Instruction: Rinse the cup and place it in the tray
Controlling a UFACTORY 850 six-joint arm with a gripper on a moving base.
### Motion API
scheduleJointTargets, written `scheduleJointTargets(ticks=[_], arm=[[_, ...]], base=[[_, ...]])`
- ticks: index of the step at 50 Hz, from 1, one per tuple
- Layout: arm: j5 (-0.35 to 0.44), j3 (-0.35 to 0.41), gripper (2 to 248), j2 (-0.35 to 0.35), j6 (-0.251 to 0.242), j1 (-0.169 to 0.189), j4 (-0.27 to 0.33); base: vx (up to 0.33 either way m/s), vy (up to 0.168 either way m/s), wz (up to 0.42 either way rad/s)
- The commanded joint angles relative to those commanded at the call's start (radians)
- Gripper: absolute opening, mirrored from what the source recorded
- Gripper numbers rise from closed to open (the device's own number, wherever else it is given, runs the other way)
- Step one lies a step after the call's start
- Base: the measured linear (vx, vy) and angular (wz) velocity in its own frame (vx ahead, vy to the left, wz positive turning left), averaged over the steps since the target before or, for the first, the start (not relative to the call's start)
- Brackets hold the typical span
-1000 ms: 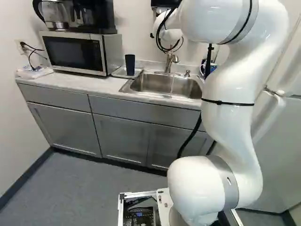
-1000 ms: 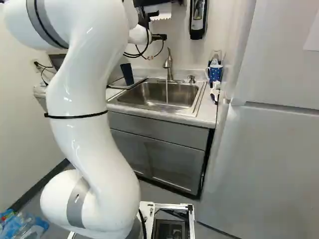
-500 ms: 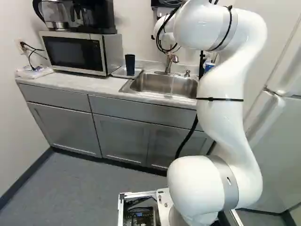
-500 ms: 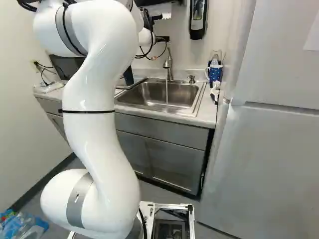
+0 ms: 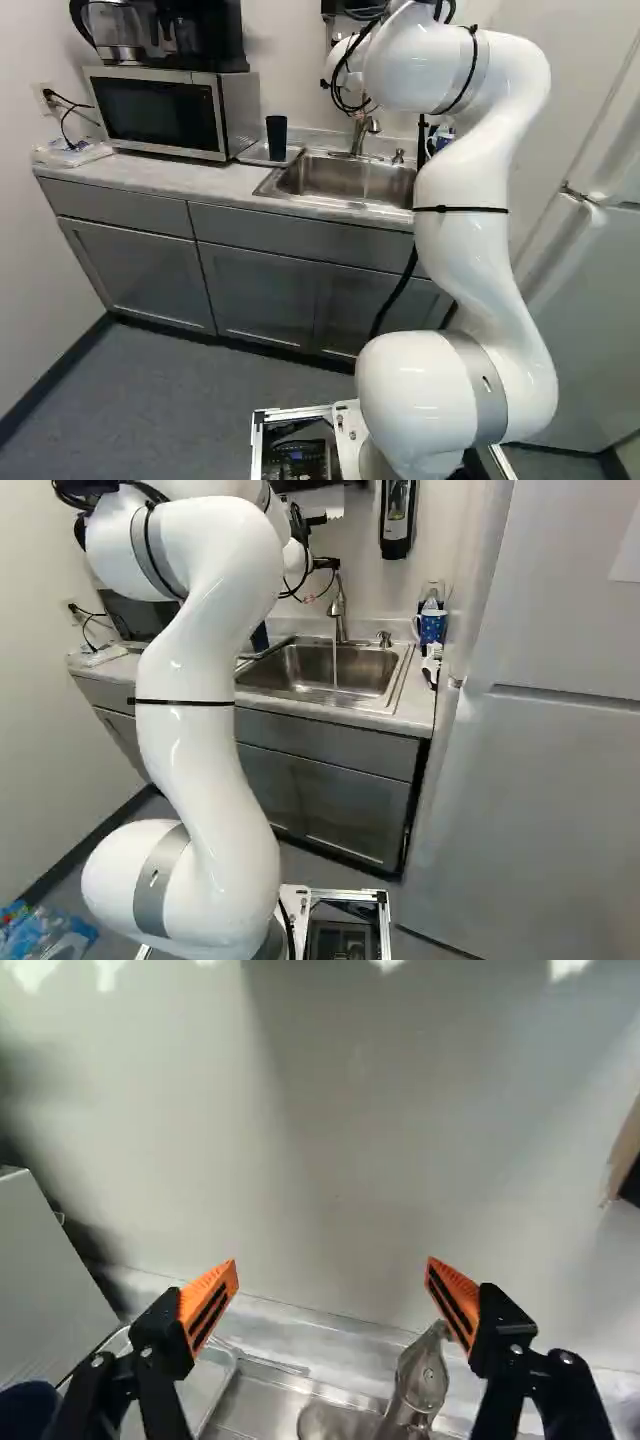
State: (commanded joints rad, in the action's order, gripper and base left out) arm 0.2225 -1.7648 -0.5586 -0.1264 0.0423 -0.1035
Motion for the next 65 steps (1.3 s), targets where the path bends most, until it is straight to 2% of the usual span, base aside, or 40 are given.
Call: scheduleJointTargets(ticks=[29, 65], arm=[[-0.053, 0.003, 247, 0.003, 0.000, 0.003, 0.000], [-0.115, 0.055, 247, 0.044, 0.000, 0.004, 0.000]], base=[[0.000, 0.000, 0.000], [0.000, 0.000, 0.000]])
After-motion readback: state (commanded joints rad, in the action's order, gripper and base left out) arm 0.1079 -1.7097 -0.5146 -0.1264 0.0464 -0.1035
